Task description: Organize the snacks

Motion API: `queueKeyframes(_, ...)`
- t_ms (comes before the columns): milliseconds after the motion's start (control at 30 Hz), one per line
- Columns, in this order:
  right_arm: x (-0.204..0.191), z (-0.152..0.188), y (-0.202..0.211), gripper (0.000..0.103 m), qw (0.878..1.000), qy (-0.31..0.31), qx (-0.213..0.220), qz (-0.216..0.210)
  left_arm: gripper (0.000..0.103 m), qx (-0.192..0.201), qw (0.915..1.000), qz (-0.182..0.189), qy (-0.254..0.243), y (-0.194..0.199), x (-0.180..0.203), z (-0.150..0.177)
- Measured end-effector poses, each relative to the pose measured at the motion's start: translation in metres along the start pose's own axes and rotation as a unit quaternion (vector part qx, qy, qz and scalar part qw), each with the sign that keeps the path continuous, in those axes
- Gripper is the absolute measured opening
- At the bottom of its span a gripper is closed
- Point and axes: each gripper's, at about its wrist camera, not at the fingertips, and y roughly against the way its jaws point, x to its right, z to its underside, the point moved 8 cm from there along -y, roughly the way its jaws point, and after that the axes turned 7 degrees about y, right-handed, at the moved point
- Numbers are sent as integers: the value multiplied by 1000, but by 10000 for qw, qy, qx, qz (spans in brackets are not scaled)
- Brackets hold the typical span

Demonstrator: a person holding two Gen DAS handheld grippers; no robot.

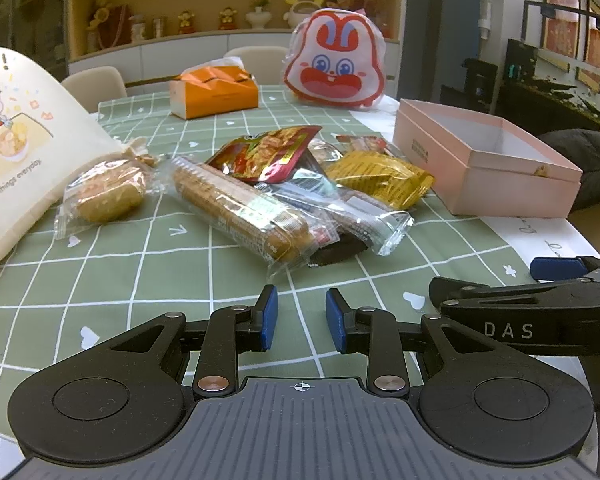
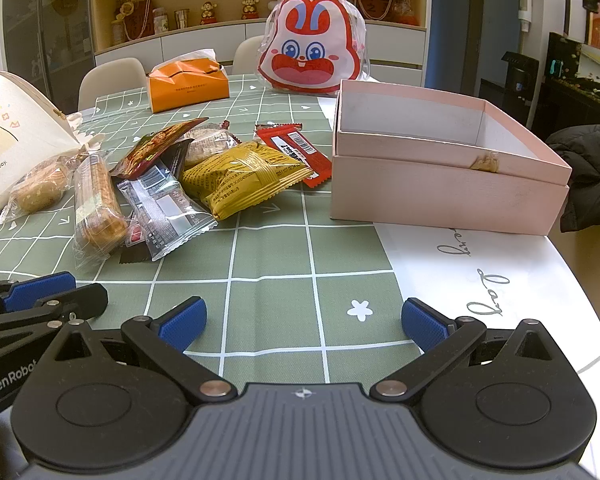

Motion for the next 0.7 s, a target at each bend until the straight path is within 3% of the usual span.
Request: queueKeyframes(700, 0, 0, 0, 103, 10000, 0, -1, 1, 31, 5, 10000, -43, -54, -1, 0, 0)
